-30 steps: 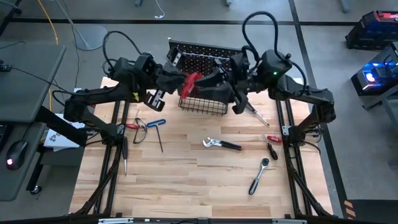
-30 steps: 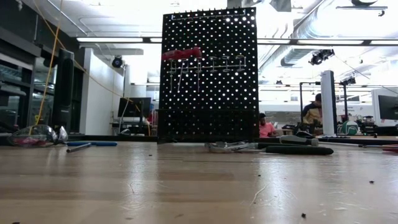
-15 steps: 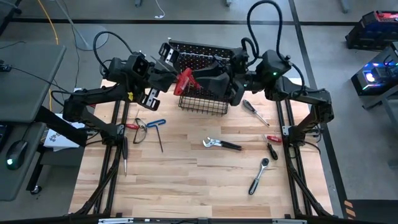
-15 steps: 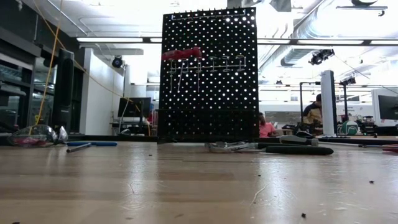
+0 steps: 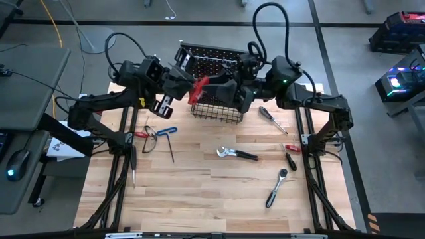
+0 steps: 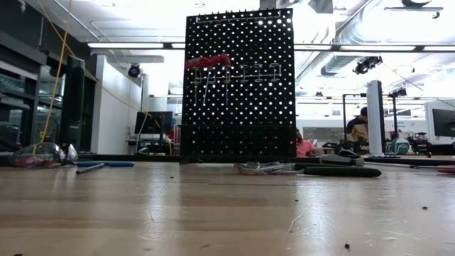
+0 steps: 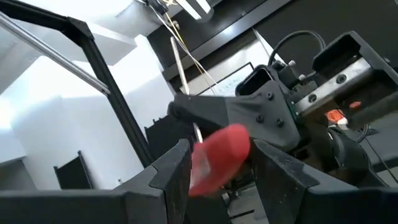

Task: Hang tools onto peg board
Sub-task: Hang the top red allen wrench on the pegboard

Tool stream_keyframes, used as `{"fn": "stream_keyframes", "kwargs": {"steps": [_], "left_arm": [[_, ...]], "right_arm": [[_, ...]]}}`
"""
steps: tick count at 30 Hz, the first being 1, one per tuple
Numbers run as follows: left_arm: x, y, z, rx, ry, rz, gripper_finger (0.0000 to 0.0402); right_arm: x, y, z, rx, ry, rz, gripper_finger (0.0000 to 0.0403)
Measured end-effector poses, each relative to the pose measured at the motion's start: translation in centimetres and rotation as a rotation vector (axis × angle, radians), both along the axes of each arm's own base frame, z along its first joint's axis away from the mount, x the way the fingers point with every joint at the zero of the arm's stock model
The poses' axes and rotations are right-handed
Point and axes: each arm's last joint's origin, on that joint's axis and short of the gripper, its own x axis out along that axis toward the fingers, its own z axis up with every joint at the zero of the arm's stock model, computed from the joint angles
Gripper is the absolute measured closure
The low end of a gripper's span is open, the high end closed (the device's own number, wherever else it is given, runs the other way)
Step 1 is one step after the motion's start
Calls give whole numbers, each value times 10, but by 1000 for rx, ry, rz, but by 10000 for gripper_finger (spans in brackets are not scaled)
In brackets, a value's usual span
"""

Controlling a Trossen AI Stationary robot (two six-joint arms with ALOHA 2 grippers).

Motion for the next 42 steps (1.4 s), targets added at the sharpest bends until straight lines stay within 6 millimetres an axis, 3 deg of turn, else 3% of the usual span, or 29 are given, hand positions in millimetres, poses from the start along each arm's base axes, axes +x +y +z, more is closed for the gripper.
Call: {"fn": "stream_keyframes", "kwargs": {"steps": [13, 16, 19, 20, 26, 36, 42], "left_arm": [[5, 4, -3, 16, -16, 85, 401], [5, 4, -3, 17, -16, 89, 401], [6, 4, -4, 16, -13, 89, 401], [6, 4, -4, 14, -12, 90, 401], [9, 8, -5, -35, 12, 129, 383], [19, 19, -20, -73, 233, 174, 328], [27, 21, -50, -48, 599, 250, 292]], "right_arm": [[0, 2, -1, -49, 7, 14, 247], [0, 1, -1, -60, 9, 9, 280], [0, 2, -1, -88, 2, 15, 358], [-1, 2, -1, -93, -1, 10, 367], [-5, 1, 2, -104, -6, -9, 367], [-58, 0, 31, -211, -45, -139, 367], [-104, -1, 35, -250, 133, -281, 367]]}}
